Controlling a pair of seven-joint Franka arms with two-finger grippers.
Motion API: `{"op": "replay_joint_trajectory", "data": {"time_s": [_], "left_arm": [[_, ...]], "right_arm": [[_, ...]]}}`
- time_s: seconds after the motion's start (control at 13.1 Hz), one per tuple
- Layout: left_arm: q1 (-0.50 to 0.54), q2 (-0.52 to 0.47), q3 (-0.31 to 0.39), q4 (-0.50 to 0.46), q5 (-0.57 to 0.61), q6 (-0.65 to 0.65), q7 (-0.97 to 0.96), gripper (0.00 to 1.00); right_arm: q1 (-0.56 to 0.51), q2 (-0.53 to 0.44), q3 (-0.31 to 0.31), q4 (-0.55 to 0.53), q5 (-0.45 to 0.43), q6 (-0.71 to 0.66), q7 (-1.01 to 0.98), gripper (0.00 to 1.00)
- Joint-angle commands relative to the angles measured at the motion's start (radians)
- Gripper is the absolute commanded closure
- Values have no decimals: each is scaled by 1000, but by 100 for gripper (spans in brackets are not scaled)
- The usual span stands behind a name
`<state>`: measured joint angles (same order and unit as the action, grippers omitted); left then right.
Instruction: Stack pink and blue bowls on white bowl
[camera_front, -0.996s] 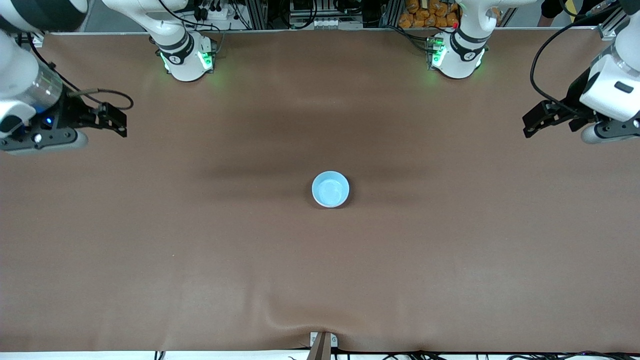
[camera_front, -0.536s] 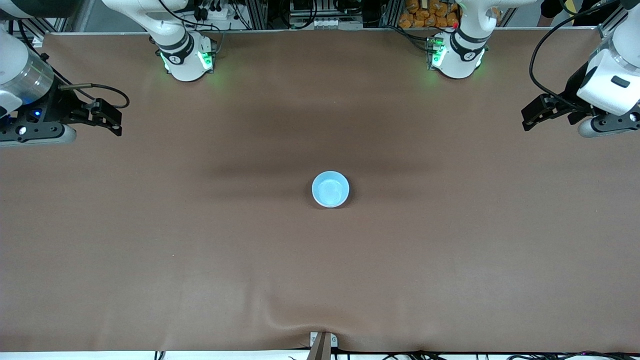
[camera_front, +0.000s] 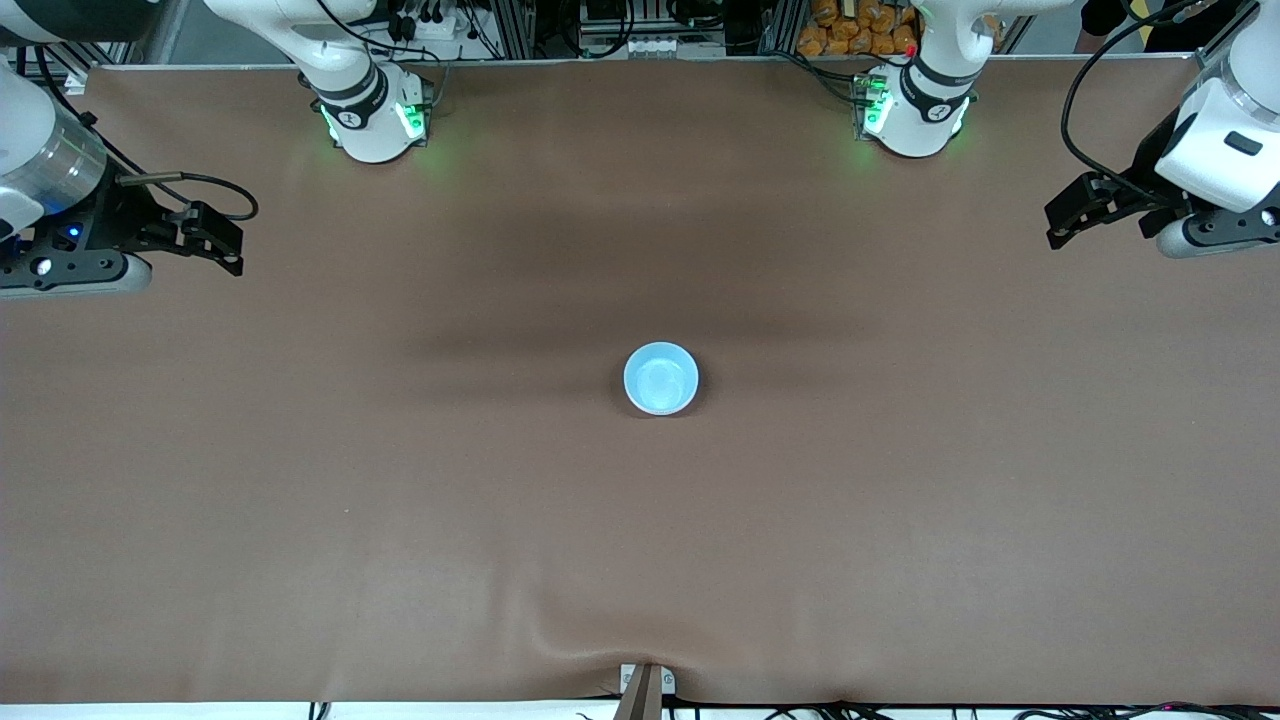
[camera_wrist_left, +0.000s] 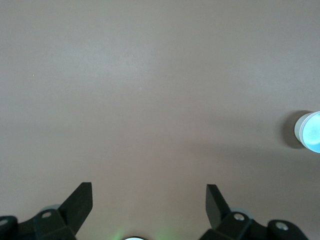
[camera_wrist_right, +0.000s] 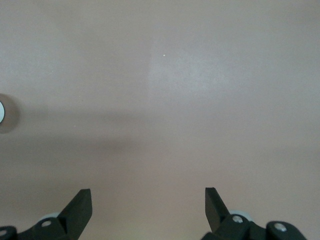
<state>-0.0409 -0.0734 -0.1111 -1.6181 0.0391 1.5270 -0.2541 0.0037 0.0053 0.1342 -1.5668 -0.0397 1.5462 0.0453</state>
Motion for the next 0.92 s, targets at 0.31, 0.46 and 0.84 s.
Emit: {"op": "replay_joint_trajectory", "data": {"time_s": [0.31, 0.46, 0.84], "left_arm": [[7, -45, -2, -29, -18, -13, 22, 0], [6, -37, -2, -11, -16, -13, 16, 0], [7, -28, 1, 12, -11, -13, 10, 0]], "right_arm": [[10, 19, 1, 42, -32, -17, 10, 0], [9, 19, -25, 42, -31, -20, 8, 0], [10, 16, -126, 44, -19, -37, -109, 0]]}}
